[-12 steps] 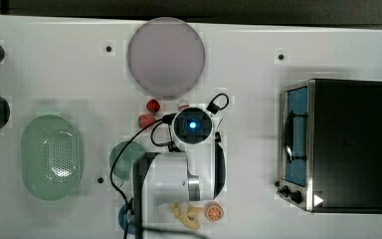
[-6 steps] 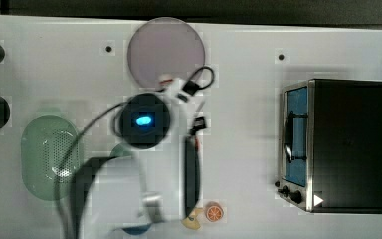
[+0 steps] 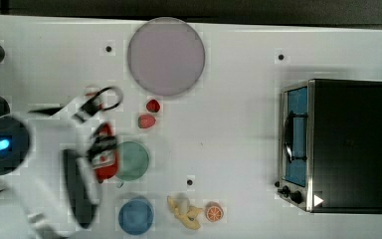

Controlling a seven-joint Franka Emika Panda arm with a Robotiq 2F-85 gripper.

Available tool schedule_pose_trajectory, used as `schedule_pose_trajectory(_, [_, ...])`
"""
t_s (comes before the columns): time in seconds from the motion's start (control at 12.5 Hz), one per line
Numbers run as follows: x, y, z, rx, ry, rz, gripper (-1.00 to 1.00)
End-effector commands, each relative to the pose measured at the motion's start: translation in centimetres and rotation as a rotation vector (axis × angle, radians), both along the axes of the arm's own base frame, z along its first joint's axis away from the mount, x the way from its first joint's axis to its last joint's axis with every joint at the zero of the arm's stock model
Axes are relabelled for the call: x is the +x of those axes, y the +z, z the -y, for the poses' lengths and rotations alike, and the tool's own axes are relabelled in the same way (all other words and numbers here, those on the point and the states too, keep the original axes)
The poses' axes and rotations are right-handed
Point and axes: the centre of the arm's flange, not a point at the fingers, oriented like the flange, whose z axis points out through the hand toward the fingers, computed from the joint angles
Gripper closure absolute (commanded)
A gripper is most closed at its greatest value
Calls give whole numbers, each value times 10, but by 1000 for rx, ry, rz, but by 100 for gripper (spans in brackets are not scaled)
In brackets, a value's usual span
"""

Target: Pick Ketchup from the table and place it in strainer.

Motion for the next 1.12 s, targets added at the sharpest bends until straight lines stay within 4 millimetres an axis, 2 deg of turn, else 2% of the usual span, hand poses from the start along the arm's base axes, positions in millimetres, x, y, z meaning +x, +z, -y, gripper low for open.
schedule_pose_trajectory(0.08, [-22, -18, -53, 8, -146, -9, -25])
schedule_pose_trajectory(0.32, [-33, -51, -104, 110, -207, 1, -25])
schedule_pose_trajectory(0.48, [-43, -82, -131, 158, -274, -33, -25])
schedule_pose_trajectory(0.64, [-50, -115, -146, 171, -289, -62, -25])
schedule_pose_trajectory(0.8, [-54, -148, -151, 173, -259, -70, -25])
schedule_pose_trajectory(0.88, [-52, -160, -152, 192, -285, -72, -31])
schedule_pose_trajectory(1.04, [-49, -176, -154, 234, -294, -57, -72])
schedule_pose_trajectory(1.12, [-46, -174, -153, 248, -303, -46, -95])
